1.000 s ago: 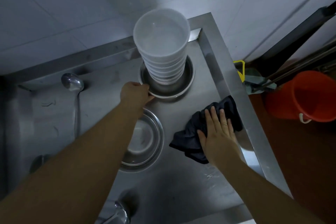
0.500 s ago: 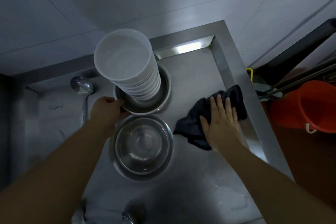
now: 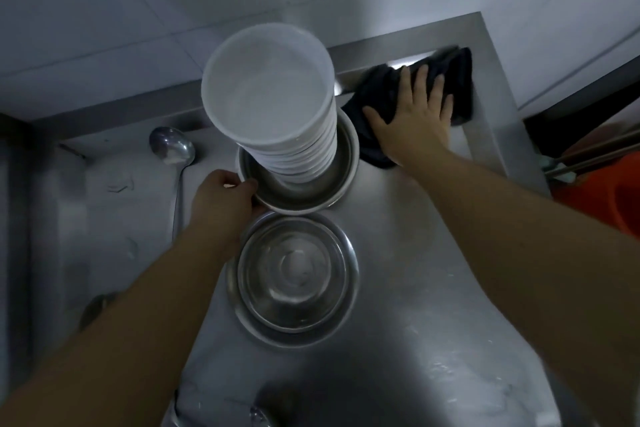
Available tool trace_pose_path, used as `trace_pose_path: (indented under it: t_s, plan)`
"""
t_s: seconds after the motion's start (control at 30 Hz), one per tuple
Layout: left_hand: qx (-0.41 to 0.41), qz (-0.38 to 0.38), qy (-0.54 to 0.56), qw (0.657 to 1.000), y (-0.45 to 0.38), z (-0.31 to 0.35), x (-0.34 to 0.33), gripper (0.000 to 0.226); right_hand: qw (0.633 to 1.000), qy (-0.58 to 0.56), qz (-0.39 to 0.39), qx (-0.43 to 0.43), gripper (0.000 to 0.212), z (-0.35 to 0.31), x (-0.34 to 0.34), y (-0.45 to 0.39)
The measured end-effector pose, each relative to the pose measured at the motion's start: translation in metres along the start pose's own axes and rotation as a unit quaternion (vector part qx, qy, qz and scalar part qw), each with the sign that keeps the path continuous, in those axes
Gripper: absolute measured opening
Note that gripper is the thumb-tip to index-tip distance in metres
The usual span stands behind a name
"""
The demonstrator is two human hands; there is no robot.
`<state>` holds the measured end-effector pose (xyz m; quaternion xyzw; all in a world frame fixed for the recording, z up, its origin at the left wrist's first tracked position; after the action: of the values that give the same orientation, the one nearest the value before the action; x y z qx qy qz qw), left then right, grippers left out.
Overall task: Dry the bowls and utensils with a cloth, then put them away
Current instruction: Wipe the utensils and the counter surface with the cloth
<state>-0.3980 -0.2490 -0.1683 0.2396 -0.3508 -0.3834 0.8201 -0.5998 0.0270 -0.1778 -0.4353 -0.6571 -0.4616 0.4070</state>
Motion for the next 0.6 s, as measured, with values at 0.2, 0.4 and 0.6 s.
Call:
trace_pose_path:
  t_s: [0.2,0.4,0.6]
  plan:
    - [-0.009,0.019,-0.011,1.0,0.004,0.005,-0.004,0.012,0.992,0.043,-0.013,0.119,0.084,0.037,-0.014,0.074]
    - [-0.011,0.021,-0.054,0.998,0.01,0.018,-0.022,0.012,0.994,0.079,0.014,0.068,0.081,0.075,-0.031,0.173]
    - [-0.024,0.024,0.014,0.999,0.021,0.037,-0.064,0.012,0.993,0.099,-0.004,0.058,0.082,0.102,-0.048,0.259]
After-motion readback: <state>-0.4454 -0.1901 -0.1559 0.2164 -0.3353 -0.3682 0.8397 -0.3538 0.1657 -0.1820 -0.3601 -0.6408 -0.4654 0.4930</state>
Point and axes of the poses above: each hand's wrist, its own y-axis away from the middle knuckle, its own x-axis out of the back of the hand, z = x × y, the point moved 5 cm from there along -y, towards the middle knuckle, and after that the axes turned 3 degrees about x, right-handed, at the moved point
